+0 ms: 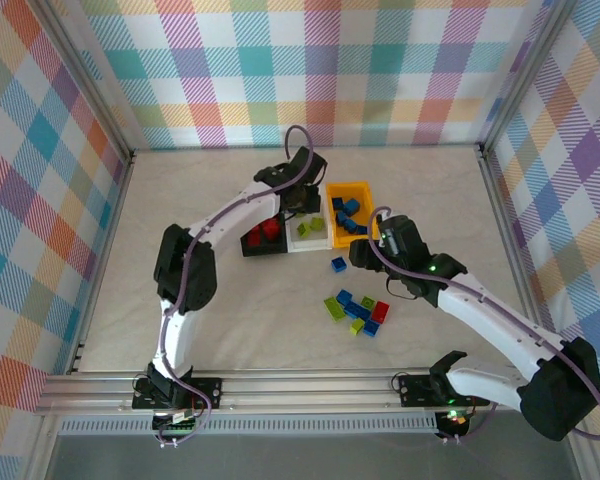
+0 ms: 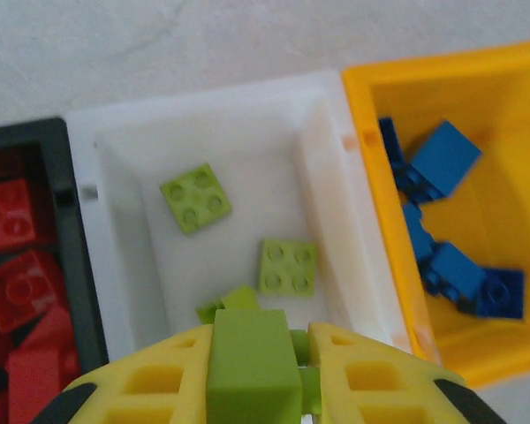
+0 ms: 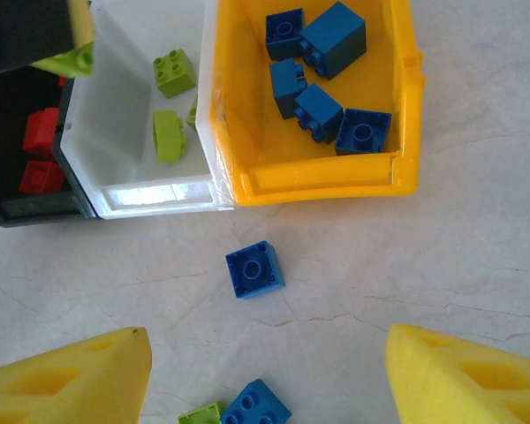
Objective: Sort the legos into containers by color
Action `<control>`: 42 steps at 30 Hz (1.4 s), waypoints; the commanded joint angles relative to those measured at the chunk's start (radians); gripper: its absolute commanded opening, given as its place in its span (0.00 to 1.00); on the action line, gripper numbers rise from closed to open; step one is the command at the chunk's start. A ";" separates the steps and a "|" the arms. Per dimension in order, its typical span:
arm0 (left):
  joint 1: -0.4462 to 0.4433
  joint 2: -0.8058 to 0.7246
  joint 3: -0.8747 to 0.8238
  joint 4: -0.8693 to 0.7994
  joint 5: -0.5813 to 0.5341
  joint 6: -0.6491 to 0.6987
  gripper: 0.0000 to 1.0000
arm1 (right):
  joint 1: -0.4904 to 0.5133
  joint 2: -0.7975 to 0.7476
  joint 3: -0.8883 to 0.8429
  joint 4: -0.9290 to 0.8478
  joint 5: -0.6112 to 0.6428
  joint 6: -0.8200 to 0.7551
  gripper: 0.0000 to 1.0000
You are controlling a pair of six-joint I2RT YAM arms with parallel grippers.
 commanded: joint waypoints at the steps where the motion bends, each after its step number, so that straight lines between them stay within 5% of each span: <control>1: -0.007 0.086 0.075 -0.103 -0.020 -0.007 0.27 | -0.006 -0.038 -0.025 -0.020 -0.028 0.024 0.71; 4: -0.008 0.101 0.114 -0.113 0.003 -0.012 0.52 | -0.007 -0.053 -0.036 -0.036 -0.046 0.024 0.72; 7: -0.019 0.055 0.114 -0.094 0.013 -0.013 0.66 | -0.007 -0.053 -0.042 -0.048 -0.077 0.019 0.73; 16: -0.113 -0.247 -0.150 0.027 0.033 -0.031 0.91 | -0.005 0.168 -0.030 0.029 -0.200 -0.022 0.76; 30: -0.127 -0.802 -0.923 0.161 -0.046 -0.239 1.00 | 0.025 0.585 0.175 0.101 -0.113 -0.126 0.72; 42: -0.092 -0.909 -1.039 0.105 -0.122 -0.293 1.00 | 0.048 0.709 0.269 0.044 -0.074 -0.144 0.47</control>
